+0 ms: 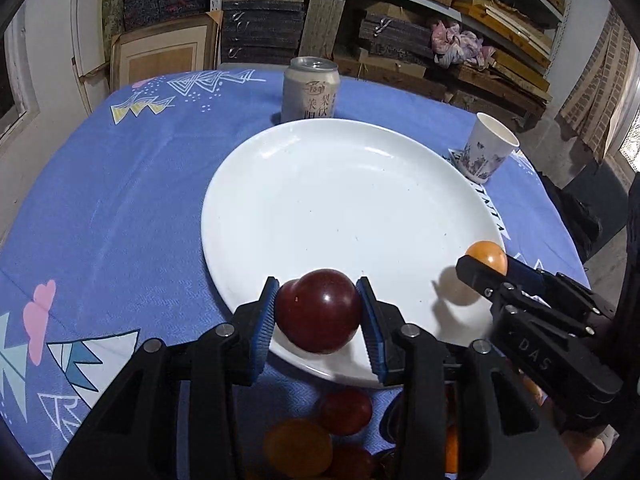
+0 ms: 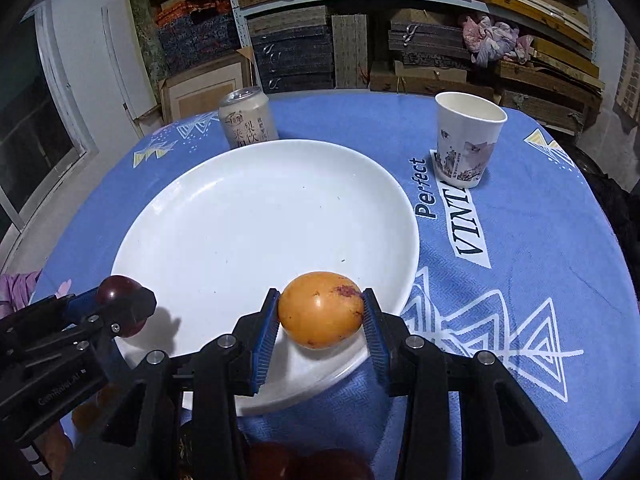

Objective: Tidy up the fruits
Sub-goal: 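Place the yellow pear on the white plate with the right tool while the left tool places the red plum, then grasp the yellow-brown pear with the right tool while the left tool grasps the orange apricot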

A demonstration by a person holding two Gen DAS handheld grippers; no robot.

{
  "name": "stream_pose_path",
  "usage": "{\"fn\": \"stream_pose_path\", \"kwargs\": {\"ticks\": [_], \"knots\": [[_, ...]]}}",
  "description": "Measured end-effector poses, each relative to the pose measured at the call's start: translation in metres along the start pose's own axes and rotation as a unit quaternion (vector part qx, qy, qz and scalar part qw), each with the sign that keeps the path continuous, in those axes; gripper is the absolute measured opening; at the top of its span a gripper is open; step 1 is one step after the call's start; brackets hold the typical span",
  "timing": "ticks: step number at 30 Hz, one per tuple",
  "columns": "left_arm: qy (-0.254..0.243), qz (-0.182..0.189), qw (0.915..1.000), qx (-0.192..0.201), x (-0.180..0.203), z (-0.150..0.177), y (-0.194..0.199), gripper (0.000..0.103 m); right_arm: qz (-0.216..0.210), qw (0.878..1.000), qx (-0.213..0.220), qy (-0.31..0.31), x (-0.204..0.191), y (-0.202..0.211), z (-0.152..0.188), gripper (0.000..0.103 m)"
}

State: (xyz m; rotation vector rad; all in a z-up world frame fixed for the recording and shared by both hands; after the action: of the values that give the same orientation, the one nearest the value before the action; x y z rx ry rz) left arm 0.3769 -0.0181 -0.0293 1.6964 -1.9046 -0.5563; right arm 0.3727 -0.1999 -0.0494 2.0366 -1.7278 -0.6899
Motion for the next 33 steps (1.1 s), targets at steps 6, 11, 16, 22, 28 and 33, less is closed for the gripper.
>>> {"fn": "stream_pose_path", "kwargs": {"ticks": [6, 11, 16, 22, 28, 33], "knots": [[-0.006, -0.001, 0.9996, 0.029, 0.002, -0.005, 0.02, 0.05, -0.008, 0.999, 0.03, -0.008, 0.002, 0.025, -0.013, 0.045], [-0.005, 0.001, 0.9987, 0.052, -0.008, -0.005, 0.052, 0.054, -0.016, 0.997, 0.075, -0.017, 0.008, 0.073, -0.024, 0.061], [0.024, -0.017, 0.9963, 0.081, -0.043, 0.016, 0.099, 0.074, 0.011, 0.988, 0.151, 0.008, 0.016, 0.145, -0.013, 0.083], [0.017, -0.02, 0.9984, 0.049, -0.071, 0.088, 0.126, 0.074, 0.03, 0.985, 0.167, -0.017, 0.044, 0.181, 0.042, 0.084], [-0.006, -0.036, 0.9987, 0.036, -0.067, 0.099, 0.116, 0.074, 0.011, 0.982, 0.157, -0.1, 0.074, 0.179, 0.06, 0.093], [-0.05, -0.041, 0.9974, 0.033, -0.052, 0.103, 0.112, 0.074, 0.009, 0.983, 0.151, -0.102, 0.078, 0.173, 0.059, 0.093]]}}
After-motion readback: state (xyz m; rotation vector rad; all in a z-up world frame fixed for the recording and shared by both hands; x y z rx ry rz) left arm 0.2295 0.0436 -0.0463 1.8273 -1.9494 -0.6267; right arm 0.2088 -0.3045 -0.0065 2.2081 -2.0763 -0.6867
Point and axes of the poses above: each gripper's, at about its wrist camera, not at the fingertips, and y roughly against the way its jaws point, x to its right, z to its underside, the point moved 4 cm from there along -y, roughly the way its jaws point, and after that the axes turned 14 degrees about x, right-handed, at the moved point
